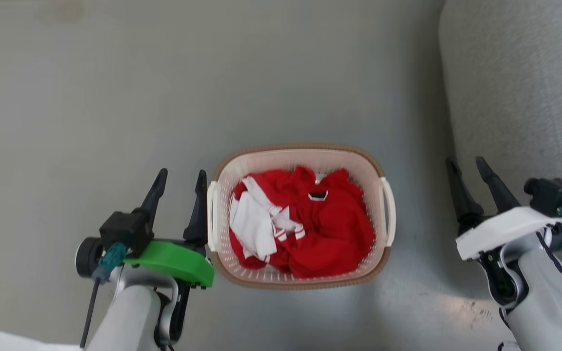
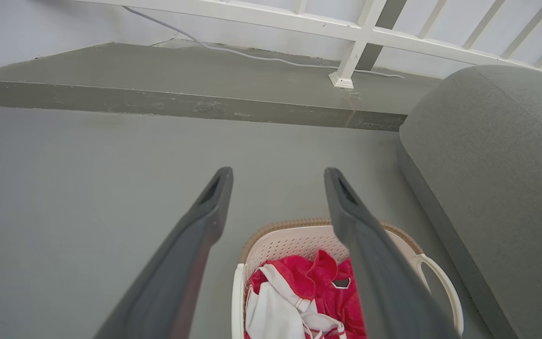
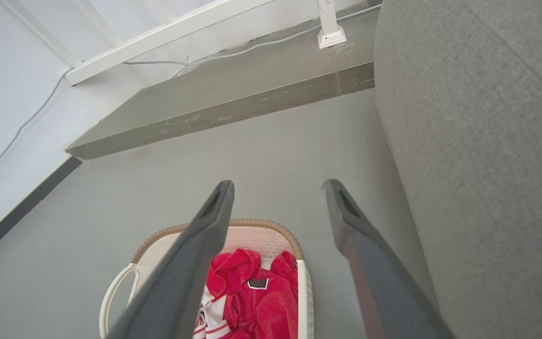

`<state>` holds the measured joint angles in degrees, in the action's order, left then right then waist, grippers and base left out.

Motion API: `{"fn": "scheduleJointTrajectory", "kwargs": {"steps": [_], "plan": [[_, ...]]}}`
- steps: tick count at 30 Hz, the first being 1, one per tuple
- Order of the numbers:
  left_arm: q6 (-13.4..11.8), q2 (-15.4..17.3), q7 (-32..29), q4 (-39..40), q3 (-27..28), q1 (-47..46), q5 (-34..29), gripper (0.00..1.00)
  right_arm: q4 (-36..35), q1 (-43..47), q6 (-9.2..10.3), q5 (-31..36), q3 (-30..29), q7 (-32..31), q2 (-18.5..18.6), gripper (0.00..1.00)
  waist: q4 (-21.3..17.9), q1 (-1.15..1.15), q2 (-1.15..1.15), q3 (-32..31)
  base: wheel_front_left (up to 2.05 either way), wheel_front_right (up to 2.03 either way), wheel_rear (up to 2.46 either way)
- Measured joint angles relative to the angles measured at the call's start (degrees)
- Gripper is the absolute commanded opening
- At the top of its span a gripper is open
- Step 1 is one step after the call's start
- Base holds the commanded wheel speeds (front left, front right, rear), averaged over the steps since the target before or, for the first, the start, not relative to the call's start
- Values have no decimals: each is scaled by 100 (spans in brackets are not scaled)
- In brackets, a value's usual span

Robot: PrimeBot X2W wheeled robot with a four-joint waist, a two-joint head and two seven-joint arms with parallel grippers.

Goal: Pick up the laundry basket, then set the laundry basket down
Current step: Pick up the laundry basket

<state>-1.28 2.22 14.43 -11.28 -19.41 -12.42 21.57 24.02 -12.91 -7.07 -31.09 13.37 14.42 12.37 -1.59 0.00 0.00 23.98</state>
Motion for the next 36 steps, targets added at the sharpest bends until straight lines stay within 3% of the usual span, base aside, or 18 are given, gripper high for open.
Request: {"fn": "scheduleJointTrajectory", "kwargs": {"steps": [19,36], "plan": [[0,-19,0,-1880,-502,-1489,376,100,1011,-1235,0,-536,794,-389,207,100,154,1,0,1566,0,0,0],[75,-42,-144,-3252,-1007,-2728,1301,100,1594,-2089,-1,-888,1704,-851,215,100,106,0,0,2784,0,0,0]]}}
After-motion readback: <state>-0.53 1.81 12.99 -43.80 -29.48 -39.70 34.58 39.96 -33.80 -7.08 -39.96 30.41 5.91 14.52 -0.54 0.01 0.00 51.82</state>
